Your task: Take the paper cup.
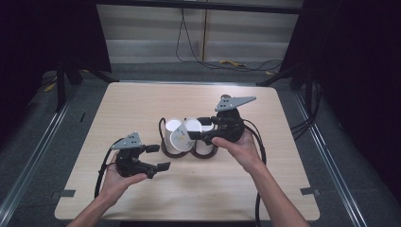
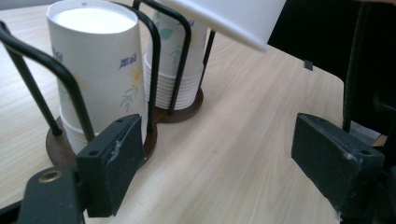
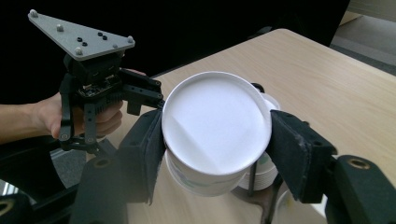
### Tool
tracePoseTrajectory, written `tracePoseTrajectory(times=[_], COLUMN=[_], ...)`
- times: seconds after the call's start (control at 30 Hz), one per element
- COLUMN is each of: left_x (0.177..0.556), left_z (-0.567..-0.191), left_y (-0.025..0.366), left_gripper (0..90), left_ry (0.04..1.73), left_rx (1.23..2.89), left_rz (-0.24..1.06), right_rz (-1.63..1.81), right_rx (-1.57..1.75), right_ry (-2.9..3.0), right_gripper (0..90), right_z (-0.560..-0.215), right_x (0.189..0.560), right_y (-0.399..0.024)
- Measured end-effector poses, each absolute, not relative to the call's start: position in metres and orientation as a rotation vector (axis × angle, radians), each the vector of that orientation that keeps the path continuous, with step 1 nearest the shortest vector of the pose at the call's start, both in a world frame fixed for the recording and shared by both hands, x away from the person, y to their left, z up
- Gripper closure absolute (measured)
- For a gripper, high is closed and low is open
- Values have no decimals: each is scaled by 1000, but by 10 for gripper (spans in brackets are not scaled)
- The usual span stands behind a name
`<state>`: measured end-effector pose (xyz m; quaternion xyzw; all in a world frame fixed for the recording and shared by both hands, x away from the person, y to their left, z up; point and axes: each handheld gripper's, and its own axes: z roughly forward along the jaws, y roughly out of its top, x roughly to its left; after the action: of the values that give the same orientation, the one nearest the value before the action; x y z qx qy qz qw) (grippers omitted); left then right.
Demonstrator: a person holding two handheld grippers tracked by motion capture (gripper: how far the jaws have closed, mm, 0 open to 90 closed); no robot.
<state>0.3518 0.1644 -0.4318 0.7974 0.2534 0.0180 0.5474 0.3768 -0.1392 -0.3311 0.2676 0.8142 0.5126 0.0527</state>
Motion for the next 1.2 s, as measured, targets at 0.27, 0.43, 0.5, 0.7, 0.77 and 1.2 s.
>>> tracePoseTrajectory(times=[0.27, 0.43, 0.5, 0.7, 0.77, 1.2], left_x=[347, 346, 346, 346, 345, 340], left_z=[-438, -437, -438, -444, -445, -450], left_y=[156, 155, 156, 154, 153, 146], left_gripper=[176, 227, 221, 192, 178, 167], left_ry=[569, 558, 556, 552, 549, 485], left_rx=[1911, 1885, 1881, 1887, 1889, 1905], left_rz=[37, 50, 52, 40, 41, 51], right_rz=[1629, 1648, 1653, 1679, 1684, 1759], right_rx=[857, 884, 896, 921, 920, 942], right_ry=[2453, 2438, 2436, 2426, 2431, 2441], right_gripper=[382, 382, 382, 382, 382, 382], right_z=[-357, -369, -374, -385, -390, -413], right_x=[365, 361, 359, 354, 352, 340], right_y=[-147, -152, -154, -158, -158, -154])
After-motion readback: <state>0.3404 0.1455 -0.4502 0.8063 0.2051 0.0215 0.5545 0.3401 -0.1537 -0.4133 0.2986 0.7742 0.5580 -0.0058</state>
